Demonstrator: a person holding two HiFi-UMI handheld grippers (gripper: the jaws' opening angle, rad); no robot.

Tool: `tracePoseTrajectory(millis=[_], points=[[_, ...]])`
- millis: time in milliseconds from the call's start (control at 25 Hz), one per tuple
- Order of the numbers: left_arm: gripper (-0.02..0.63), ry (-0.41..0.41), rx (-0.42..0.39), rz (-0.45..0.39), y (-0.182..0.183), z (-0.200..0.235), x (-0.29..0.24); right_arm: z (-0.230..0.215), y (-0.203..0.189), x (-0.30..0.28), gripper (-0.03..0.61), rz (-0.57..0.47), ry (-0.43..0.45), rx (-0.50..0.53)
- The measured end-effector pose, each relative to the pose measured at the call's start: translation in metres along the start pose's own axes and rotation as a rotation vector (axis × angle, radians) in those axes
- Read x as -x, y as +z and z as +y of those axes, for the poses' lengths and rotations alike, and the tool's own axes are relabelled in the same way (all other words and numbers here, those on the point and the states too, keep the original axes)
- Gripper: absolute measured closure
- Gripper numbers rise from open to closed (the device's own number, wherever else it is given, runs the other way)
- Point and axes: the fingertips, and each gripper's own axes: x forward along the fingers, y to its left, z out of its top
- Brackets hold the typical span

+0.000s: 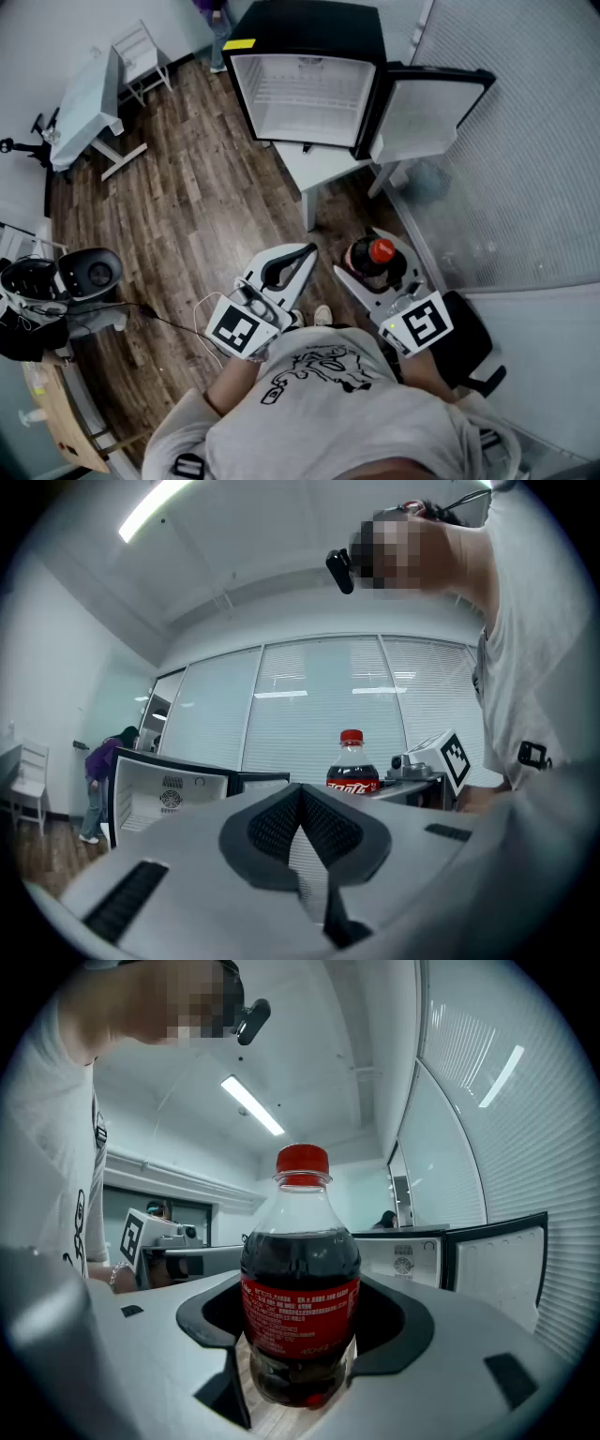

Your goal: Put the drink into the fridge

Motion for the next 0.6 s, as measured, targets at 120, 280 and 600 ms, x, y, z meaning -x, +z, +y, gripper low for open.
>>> tracePoseTrajectory(millis=[120, 280, 600], points=[[0.612, 0.001, -0.006, -0.006, 0.004, 0.001, 0.000, 0.002, 0.003, 0.000, 0.253, -0.006, 0.002, -0.001], [0.612, 0.007, -0.003, -0.013, 0.005, 0.003, -0.005, -0.002, 0.003, 0.000, 0.253, 0.002, 0.025, -0.005], [0.612, 0.022, 0.004, 0.000, -0.002, 0.001, -0.027, -0.023, 0.001, 0.007, 0.253, 0.010, 0.049, -0.003]])
